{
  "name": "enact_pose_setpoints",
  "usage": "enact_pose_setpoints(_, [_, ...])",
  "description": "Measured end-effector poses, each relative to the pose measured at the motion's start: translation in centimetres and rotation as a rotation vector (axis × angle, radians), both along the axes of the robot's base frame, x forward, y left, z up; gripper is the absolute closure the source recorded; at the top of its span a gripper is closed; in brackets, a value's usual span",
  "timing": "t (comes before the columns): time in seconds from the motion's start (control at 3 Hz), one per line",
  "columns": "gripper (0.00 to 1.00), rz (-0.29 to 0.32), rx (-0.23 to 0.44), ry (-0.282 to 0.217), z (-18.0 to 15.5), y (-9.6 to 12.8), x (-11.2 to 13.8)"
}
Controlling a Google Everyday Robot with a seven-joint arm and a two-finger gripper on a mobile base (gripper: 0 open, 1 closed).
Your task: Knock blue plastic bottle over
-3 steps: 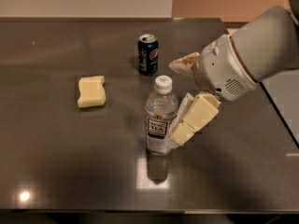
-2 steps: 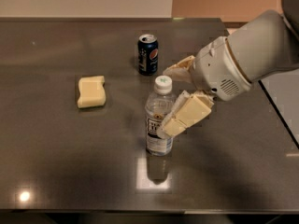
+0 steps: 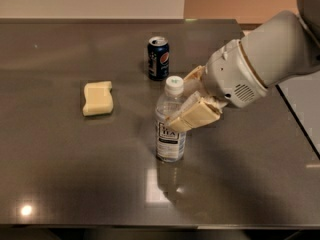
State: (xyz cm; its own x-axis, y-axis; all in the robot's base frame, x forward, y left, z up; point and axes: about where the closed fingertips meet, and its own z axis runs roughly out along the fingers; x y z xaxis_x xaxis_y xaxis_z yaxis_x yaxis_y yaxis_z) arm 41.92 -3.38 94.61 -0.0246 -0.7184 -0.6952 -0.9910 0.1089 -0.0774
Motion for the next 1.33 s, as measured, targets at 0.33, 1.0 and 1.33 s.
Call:
enact_pose_setpoints(0.33, [0.88, -0.028, -0.046, -0.016, 1.2, -1.9, 0.5])
enact_pose_setpoints(1.0, [1.0, -0.085, -0.264, -0.078, 4.0, -6.0, 2.0])
enact_pose_setpoints(1.33, [1.0, -0.078, -0.438, -0.094, 3.4, -7.9, 2.8])
